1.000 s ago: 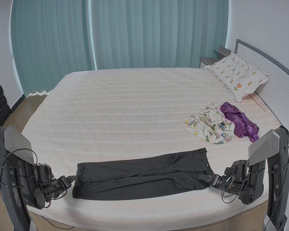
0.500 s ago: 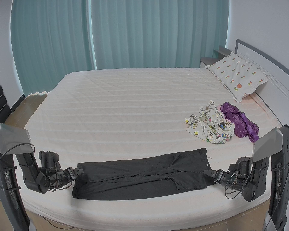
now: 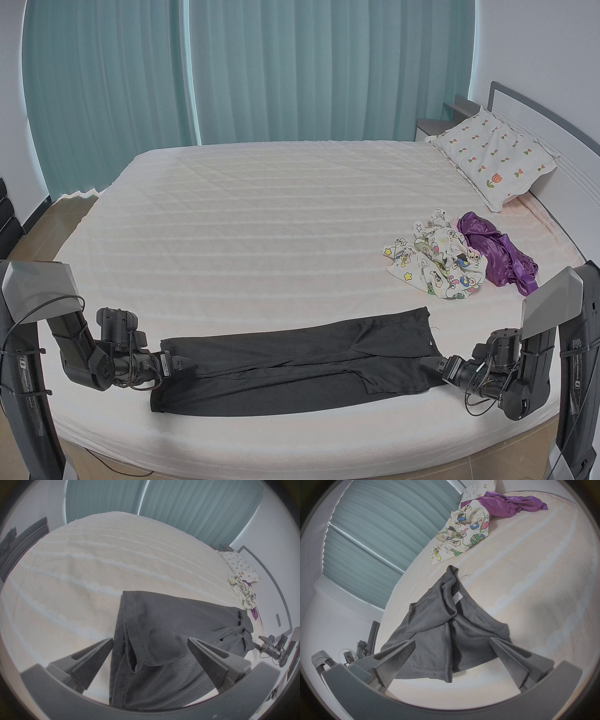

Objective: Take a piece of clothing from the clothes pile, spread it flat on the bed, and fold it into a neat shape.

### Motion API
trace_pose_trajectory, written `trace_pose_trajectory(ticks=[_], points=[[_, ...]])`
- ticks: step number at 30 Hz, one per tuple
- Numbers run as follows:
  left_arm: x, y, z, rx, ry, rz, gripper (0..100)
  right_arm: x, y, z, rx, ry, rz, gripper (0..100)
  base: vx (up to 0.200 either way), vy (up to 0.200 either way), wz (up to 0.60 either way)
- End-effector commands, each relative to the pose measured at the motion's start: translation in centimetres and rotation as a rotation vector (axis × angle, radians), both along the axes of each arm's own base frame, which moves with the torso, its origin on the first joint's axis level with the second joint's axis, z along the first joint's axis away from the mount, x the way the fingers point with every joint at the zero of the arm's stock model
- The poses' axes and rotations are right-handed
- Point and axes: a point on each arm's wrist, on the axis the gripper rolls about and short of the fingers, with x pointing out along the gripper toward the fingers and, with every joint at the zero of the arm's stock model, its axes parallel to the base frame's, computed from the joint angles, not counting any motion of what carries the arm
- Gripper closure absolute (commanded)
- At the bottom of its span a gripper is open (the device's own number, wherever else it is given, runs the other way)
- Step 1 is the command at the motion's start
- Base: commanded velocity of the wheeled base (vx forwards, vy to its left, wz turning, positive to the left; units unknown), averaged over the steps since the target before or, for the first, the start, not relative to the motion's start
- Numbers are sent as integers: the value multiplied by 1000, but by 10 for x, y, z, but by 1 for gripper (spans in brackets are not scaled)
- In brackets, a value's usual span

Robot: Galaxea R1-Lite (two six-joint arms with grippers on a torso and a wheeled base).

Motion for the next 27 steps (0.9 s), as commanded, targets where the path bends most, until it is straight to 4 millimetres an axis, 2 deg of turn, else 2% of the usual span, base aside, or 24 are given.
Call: trace_pose_trajectory(ticks=[1, 21, 22, 27], points=[[3, -2, -19, 26, 39, -28, 0, -1, 3, -1, -1, -5, 12, 0, 0, 0, 0], [8, -7, -20, 39, 10, -41, 0, -1, 6, -2, -4, -3, 21, 0, 0, 0, 0], [8, -7, -19, 39, 7, -41, 100, -1, 7, -1, -4, -4, 20, 0, 0, 0, 0], [9, -6, -19, 38, 5, -36, 100, -1, 7, -1, -2, -3, 22, 0, 0, 0, 0]])
